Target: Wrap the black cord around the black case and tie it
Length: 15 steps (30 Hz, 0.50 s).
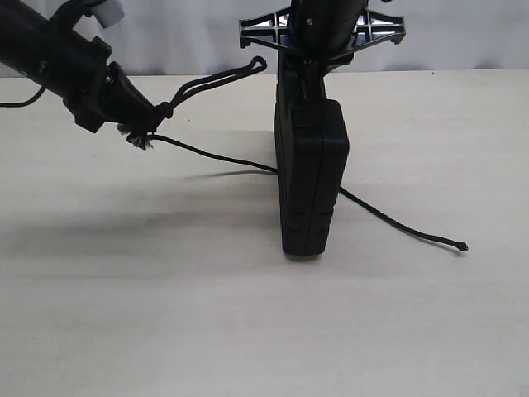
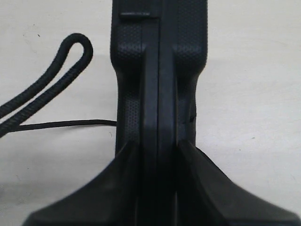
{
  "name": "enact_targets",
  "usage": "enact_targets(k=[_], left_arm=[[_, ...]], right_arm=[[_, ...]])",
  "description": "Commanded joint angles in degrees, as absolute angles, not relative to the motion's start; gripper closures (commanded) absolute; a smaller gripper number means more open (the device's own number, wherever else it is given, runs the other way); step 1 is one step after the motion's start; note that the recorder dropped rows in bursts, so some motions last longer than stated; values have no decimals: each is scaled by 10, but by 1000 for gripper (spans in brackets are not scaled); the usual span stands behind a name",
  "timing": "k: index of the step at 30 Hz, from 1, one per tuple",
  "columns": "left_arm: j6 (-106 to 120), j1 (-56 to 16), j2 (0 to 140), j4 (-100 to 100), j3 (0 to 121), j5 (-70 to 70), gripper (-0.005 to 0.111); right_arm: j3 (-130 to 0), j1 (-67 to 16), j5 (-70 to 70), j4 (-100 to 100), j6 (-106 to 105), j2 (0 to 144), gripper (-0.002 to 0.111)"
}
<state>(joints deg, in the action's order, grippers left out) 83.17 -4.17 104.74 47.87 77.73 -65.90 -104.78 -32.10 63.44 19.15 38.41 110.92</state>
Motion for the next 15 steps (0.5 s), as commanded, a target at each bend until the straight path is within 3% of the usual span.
enact_targets(k=[1,15], left_arm=[[908,-35,1042,541,780,-700,107],[966,-62,1042,496,780,-700,107]], right_arm=[[-1052,-320,628,198,382,1103,104],[-1052,-320,628,198,382,1103,104]])
